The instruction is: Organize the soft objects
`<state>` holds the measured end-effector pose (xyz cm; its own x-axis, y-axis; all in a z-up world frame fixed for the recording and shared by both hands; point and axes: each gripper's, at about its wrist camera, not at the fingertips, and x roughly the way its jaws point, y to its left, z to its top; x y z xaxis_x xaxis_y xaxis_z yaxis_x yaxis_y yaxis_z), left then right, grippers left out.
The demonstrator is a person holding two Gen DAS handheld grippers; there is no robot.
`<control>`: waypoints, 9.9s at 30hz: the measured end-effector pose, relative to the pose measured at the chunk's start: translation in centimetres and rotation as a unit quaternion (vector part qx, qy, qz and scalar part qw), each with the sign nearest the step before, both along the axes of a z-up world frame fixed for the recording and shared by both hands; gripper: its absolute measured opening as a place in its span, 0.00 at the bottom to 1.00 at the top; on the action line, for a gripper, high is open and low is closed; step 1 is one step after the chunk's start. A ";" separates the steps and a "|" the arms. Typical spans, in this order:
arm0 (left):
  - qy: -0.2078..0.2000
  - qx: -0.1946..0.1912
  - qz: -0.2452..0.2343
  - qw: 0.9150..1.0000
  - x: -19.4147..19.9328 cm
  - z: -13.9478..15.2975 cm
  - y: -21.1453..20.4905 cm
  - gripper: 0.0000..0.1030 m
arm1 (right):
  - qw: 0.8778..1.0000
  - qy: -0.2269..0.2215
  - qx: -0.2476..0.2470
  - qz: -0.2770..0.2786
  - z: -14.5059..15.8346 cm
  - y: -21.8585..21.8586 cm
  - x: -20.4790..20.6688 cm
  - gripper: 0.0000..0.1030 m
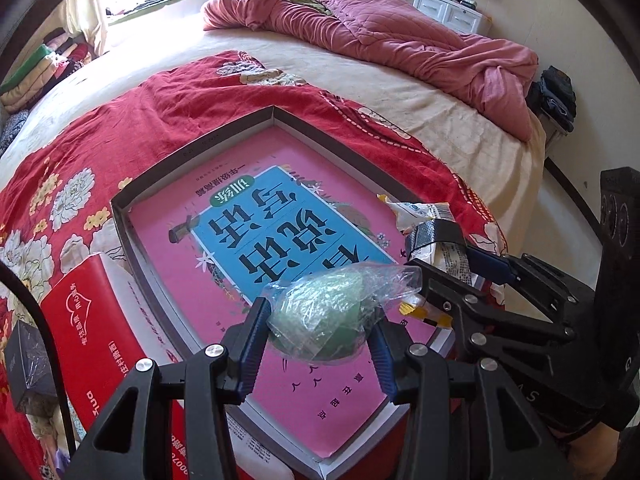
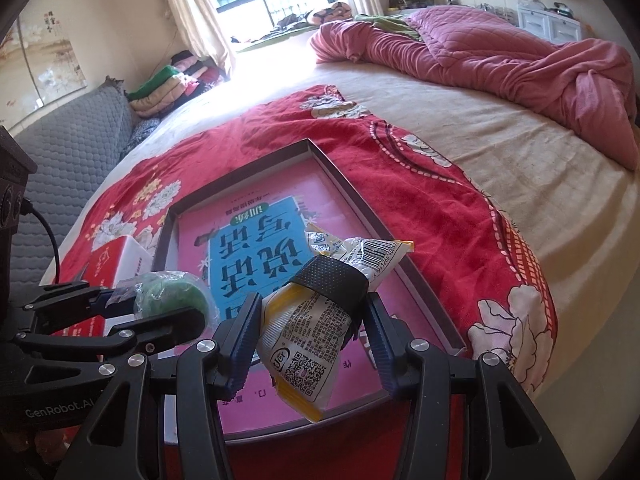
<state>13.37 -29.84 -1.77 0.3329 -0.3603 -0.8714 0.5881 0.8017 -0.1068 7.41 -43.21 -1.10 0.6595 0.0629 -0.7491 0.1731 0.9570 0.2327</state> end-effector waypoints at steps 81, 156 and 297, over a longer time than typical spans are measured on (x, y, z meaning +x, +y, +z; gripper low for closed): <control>-0.053 -0.022 0.113 0.992 -7.4 7.0 15.3 0.83 | 0.990 -0.130 -0.058 0.015 10.3 7.6 -3.2 0.77; 0.071 -0.045 0.265 0.960 -9.7 -3.6 33.4 0.83 | 0.983 0.049 0.046 0.170 2.7 28.4 -5.5 0.77; -0.056 -0.087 0.082 0.991 -3.4 9.4 7.4 0.45 | 0.978 -0.184 0.019 -0.098 9.2 3.7 -7.3 0.41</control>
<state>10.01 -22.41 7.68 0.4903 -0.4350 -0.7553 0.4670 0.8628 -0.1937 0.11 -39.48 8.13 0.8863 -0.0688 -0.4580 0.2498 0.9037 0.3476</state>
